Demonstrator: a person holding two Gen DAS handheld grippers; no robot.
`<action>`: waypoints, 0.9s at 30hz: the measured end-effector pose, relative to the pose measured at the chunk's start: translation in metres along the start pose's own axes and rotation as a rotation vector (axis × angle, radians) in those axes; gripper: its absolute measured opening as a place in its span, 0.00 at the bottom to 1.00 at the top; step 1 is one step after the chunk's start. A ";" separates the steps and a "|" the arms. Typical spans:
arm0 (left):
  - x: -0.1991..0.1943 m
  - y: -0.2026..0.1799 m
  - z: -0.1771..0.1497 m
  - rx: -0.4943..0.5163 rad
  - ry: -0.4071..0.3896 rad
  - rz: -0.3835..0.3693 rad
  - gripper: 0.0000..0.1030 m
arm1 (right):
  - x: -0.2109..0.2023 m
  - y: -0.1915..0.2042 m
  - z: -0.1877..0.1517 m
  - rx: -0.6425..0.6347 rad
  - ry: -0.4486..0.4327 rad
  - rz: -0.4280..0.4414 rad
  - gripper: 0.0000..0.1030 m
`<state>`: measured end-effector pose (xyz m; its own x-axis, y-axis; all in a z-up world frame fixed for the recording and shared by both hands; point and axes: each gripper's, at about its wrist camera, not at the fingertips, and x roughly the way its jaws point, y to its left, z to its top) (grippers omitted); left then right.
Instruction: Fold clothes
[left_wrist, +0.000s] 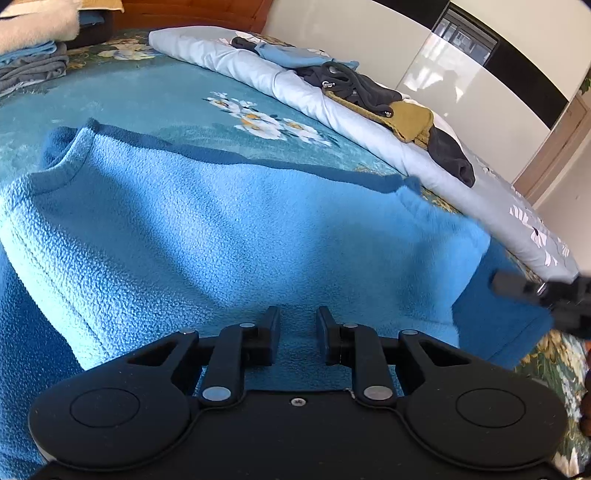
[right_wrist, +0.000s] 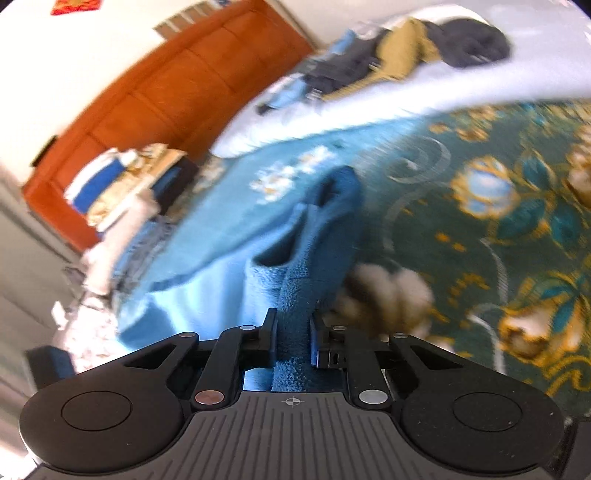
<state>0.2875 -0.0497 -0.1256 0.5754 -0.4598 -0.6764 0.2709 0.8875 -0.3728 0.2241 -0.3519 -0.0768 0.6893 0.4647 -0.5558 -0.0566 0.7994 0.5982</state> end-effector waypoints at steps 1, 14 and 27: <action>0.000 0.000 -0.001 0.007 -0.003 0.000 0.21 | 0.000 0.008 0.002 -0.016 -0.004 0.015 0.13; -0.066 0.037 0.007 -0.065 -0.174 -0.007 0.20 | -0.001 0.080 0.007 -0.170 -0.029 0.113 0.12; -0.002 0.061 0.073 -0.275 -0.060 -0.147 0.16 | 0.001 0.100 0.003 -0.215 -0.013 0.121 0.12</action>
<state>0.3589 0.0075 -0.1003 0.5921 -0.5729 -0.5667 0.1403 0.7658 -0.6276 0.2212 -0.2725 -0.0161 0.6775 0.5579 -0.4793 -0.2908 0.8017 0.5222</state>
